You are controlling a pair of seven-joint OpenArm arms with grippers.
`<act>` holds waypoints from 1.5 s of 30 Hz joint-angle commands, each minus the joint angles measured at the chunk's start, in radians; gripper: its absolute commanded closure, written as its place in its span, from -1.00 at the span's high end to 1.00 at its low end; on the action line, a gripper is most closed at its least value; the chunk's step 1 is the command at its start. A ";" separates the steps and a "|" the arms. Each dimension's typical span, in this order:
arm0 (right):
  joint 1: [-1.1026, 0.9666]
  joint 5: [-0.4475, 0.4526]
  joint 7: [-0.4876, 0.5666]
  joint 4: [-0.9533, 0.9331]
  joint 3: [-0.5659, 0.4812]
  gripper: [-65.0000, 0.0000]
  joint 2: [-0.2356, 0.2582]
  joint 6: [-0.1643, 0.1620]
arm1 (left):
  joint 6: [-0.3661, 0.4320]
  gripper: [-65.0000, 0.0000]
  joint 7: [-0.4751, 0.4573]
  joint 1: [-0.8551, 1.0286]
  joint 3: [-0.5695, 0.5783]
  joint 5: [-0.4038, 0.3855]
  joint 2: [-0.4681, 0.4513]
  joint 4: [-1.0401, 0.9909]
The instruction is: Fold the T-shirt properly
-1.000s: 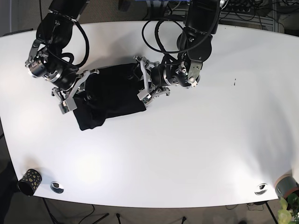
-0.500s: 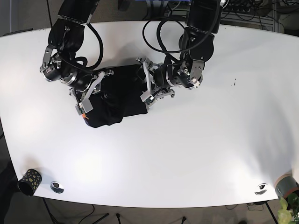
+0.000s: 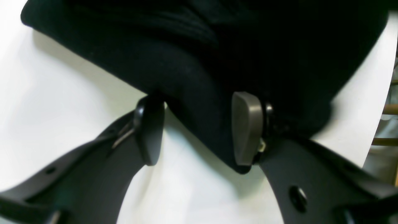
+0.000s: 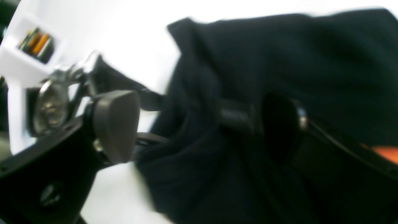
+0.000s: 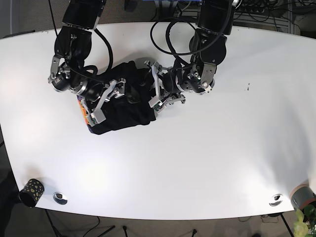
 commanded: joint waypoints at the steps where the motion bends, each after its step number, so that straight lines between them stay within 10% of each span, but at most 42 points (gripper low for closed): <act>1: 0.015 0.030 0.021 0.058 0.003 0.84 0.027 0.009 | 0.002 -0.02 -0.017 -0.017 -0.002 -0.016 0.008 0.030; 22: -0.142 0.030 0.016 0.219 0.105 0.83 0.096 0.009 | 0.008 -0.02 -0.018 -0.096 -0.154 -0.011 -0.098 0.276; 37: -0.177 0.021 0.102 0.081 -0.049 -0.38 0.077 0.009 | 0.009 -0.02 -0.169 -0.251 0.033 -0.008 0.008 -0.071; 45: -0.180 0.020 0.217 -0.076 -0.158 -0.43 0.087 0.009 | 0.045 -0.02 -0.259 -0.287 0.045 -0.008 -0.010 -0.240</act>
